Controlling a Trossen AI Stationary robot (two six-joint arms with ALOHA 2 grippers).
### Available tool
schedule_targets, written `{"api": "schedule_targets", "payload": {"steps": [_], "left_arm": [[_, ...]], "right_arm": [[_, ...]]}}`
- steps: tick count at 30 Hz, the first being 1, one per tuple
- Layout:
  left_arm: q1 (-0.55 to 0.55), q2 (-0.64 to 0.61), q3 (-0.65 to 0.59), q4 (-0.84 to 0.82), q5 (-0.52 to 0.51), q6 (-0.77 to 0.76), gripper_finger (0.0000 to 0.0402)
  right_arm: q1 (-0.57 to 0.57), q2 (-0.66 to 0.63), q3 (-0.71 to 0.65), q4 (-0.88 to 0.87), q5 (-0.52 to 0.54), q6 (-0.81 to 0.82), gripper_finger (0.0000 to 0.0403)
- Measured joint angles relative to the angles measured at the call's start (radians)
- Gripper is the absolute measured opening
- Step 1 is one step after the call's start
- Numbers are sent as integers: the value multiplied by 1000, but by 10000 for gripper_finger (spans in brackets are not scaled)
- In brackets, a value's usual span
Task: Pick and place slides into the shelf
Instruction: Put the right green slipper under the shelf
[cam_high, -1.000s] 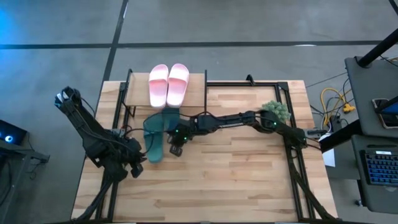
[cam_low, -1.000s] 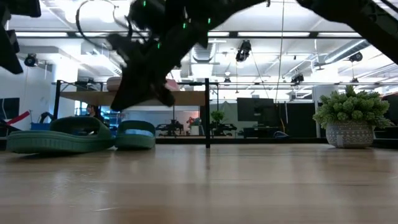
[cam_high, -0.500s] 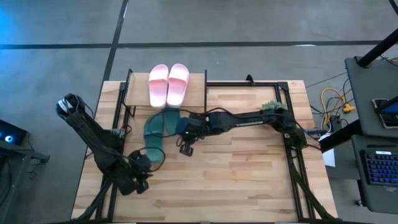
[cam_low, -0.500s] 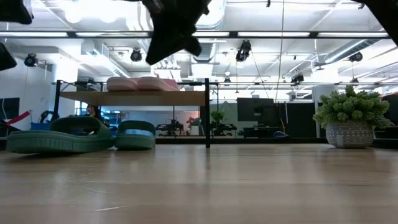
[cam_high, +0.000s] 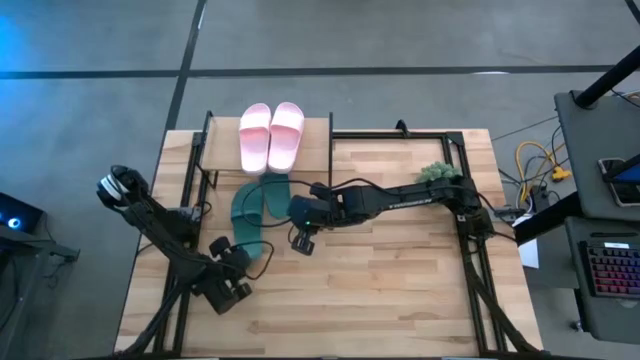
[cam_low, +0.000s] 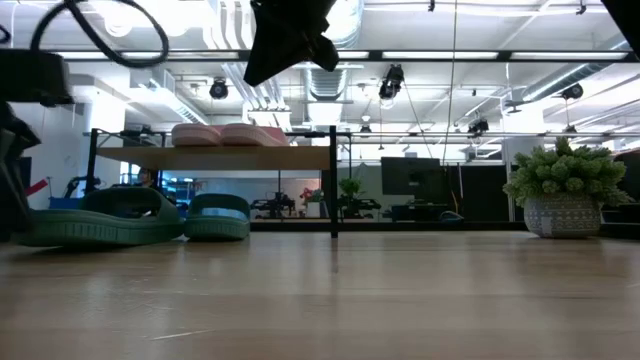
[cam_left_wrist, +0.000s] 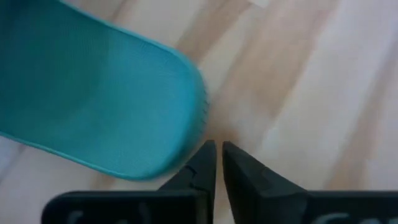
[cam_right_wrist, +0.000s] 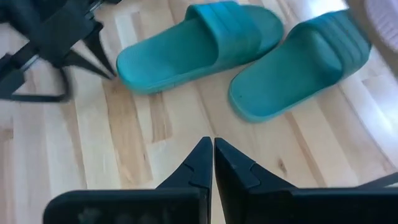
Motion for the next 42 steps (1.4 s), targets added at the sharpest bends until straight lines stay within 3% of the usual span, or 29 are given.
{"api": "schedule_targets", "payload": {"steps": [12,17,28,30,33,35,42], "left_arm": [[150,-89,-153,6,-22,8,3],[175,-150,-179,9,-58,77,4],[184,-348,-91,38,-75,251,4],[197,-382,-92,-77,-91,95,4],[203,-408,-134,-352,-108,-324,4],[199,-427,-150,-319,-154,-462,4],[217,-477,-174,-303,-169,-568,4]], "right_arm": [[9,0,-13,2,11,27,9],[11,0,-13,2,24,27,9],[11,0,-13,1,25,49,9],[11,0,-13,1,26,53,9],[11,0,-15,0,40,55,9],[11,0,-15,-3,51,64,9],[15,0,-15,-15,60,72,9]]}}
